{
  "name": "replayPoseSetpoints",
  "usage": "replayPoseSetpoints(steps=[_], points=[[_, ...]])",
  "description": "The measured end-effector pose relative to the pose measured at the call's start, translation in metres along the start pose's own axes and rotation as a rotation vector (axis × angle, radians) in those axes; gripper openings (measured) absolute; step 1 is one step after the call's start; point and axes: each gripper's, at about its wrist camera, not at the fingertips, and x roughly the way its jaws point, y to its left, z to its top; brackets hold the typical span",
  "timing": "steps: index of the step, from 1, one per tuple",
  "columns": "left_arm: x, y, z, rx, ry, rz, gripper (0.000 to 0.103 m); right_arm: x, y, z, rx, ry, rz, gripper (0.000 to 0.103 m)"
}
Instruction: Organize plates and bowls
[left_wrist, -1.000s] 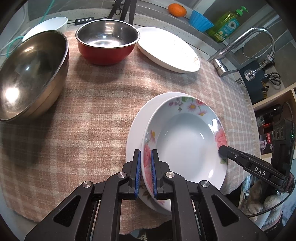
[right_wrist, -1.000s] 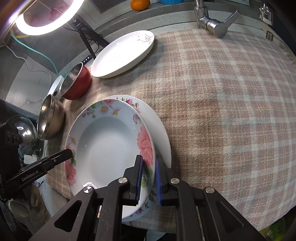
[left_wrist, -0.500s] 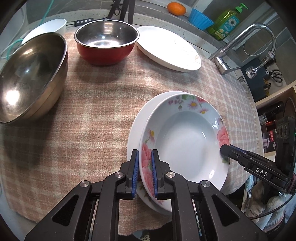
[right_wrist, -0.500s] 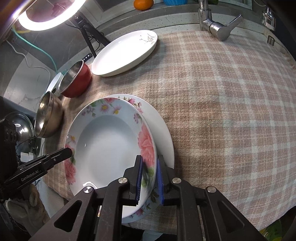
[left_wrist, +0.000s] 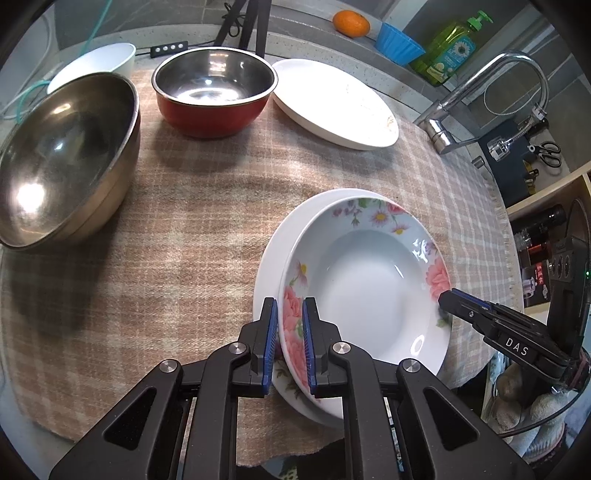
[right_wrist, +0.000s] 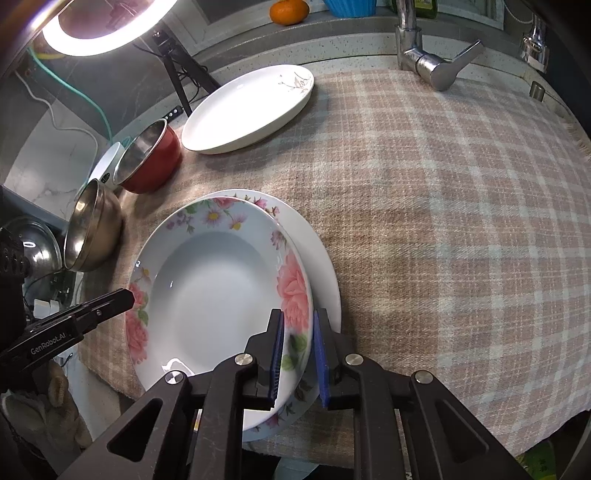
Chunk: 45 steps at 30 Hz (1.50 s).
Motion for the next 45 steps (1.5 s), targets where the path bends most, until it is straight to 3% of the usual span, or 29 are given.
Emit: replayPoseSetpoints(steps=[24, 36, 45], points=[[-0.009, -0.014, 0.005, -0.058, -0.038, -0.020, 0.013, -0.013, -0.014, 0.015, -0.036, -0.025, 0.047, 0.017], [-0.004, -0.028, 0.019, -0.133, -0.078, -0.039, 0.013, -0.018, -0.031, 0.052, -0.102, -0.046, 0.075, 0.017], [-0.005, -0.034, 0.037, -0.210, -0.134, -0.030, 0.014, -0.020, -0.037, 0.098, -0.185, -0.081, 0.080, 0.020]])
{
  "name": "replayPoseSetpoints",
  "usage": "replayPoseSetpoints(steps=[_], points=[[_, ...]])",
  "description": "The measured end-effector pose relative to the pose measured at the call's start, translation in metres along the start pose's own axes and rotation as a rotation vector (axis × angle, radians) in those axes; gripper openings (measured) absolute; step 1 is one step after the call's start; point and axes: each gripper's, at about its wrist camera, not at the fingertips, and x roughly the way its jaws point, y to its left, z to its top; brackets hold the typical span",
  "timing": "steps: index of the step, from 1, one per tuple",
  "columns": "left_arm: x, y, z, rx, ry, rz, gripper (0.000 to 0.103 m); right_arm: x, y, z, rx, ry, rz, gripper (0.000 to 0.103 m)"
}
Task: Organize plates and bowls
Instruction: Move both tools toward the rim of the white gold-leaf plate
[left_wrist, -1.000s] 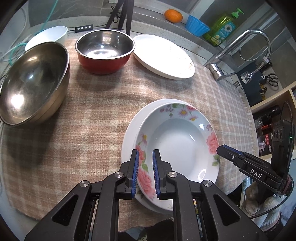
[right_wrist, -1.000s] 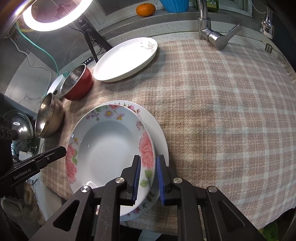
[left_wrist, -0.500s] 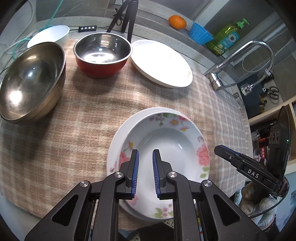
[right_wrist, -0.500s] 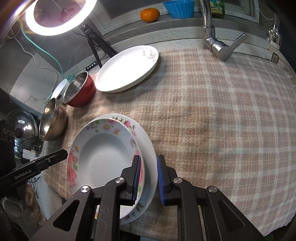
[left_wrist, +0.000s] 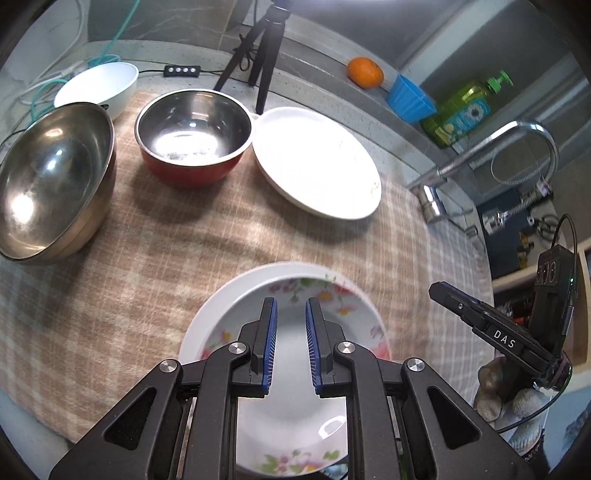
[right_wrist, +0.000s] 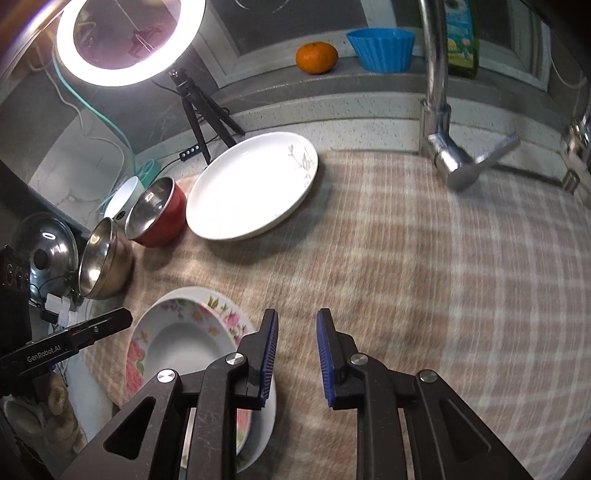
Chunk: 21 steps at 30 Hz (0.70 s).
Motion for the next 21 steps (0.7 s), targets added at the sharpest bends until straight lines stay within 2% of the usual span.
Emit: replayPoseSetpoints(steps=[8, 15, 21], points=[[0.002, -0.001, 0.020, -0.096, -0.045, 0.004, 0.014, 0.009, -0.009, 0.047, -0.050, -0.005, 0.031, 0.020], [0.017, -0.001, 0.038, -0.157, -0.062, 0.014, 0.014, 0.033, -0.008, 0.101, -0.139, 0.008, 0.035, 0.021], [0.036, -0.002, 0.047, -0.196, -0.062, 0.029, 0.014, 0.056, -0.011, 0.136, -0.162, 0.030, 0.046, 0.022]])
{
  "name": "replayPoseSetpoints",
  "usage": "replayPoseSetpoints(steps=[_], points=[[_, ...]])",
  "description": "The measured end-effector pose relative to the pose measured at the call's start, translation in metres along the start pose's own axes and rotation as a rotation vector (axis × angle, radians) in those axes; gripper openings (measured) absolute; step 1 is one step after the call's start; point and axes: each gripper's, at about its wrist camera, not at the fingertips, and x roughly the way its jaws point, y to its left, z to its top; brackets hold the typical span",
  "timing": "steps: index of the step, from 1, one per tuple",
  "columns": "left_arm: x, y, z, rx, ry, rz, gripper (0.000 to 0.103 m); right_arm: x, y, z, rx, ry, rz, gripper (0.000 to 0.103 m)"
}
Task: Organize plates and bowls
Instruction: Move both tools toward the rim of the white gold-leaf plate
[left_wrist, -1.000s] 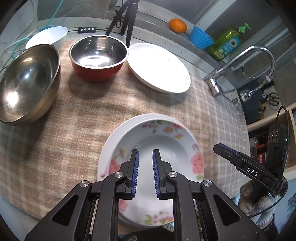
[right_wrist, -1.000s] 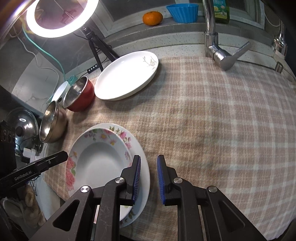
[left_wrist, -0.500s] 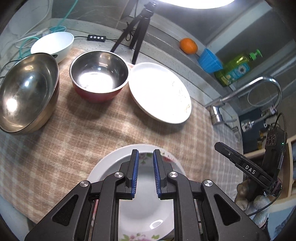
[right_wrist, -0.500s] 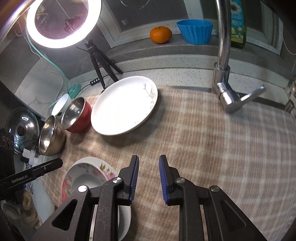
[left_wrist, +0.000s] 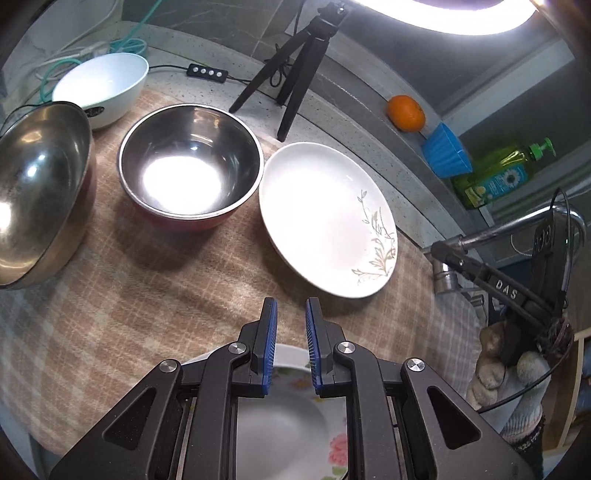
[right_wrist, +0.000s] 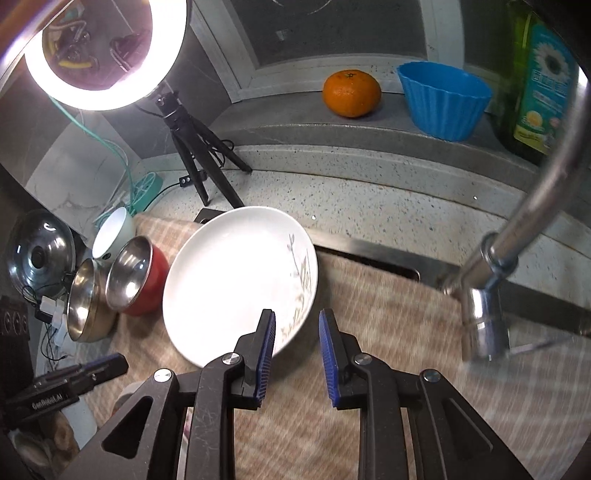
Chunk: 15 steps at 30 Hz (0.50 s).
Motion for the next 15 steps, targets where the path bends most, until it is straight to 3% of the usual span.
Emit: replayPoseSetpoints(steps=[15], points=[[0.031, 0.000, 0.018, -0.077, -0.004, 0.037, 0.014, 0.066, -0.006, 0.046, -0.042, 0.082, 0.024, 0.022]])
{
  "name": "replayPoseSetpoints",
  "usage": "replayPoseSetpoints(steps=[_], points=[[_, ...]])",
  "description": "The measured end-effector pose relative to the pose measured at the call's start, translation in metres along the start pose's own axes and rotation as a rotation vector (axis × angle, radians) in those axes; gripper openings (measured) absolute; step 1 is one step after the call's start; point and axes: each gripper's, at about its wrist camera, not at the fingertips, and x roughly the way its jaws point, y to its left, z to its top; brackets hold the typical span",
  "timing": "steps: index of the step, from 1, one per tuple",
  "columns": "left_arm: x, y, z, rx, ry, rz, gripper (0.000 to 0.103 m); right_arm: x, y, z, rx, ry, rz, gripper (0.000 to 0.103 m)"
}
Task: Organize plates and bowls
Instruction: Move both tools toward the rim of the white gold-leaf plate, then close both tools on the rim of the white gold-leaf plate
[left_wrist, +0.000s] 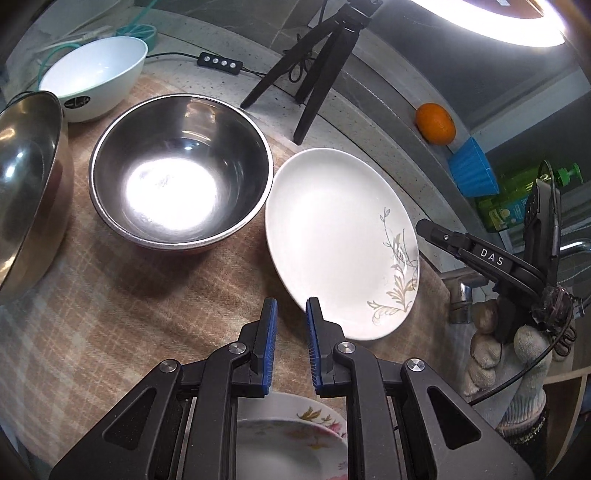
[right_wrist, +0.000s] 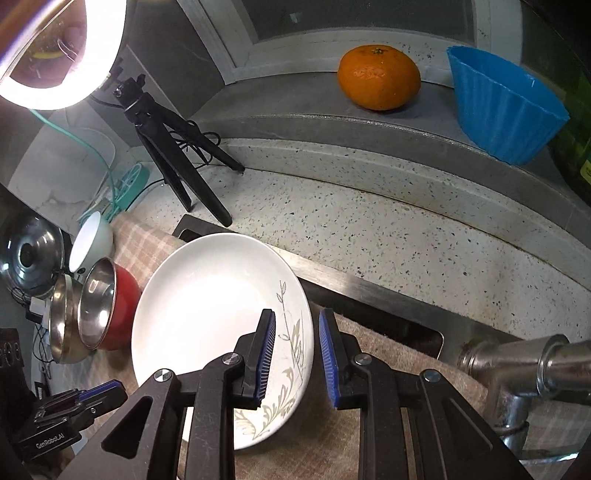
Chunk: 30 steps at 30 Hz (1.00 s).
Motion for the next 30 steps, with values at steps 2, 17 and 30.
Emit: replayPoseSetpoints(steps=[2, 17, 30], points=[[0.003, -0.001, 0.003, -0.005, 0.005, 0.006, 0.014, 0.006, -0.002, 0.005, 0.004, 0.011, 0.014, 0.022], [0.022, 0.001, 0.012, -0.033, 0.028, 0.035, 0.014, 0.029, -0.011, 0.023, 0.024, 0.072, 0.074, 0.022], [0.032, -0.003, 0.019, -0.001, 0.036, 0.041, 0.011, 0.035, -0.007, 0.022, -0.002, 0.085, 0.050, 0.011]])
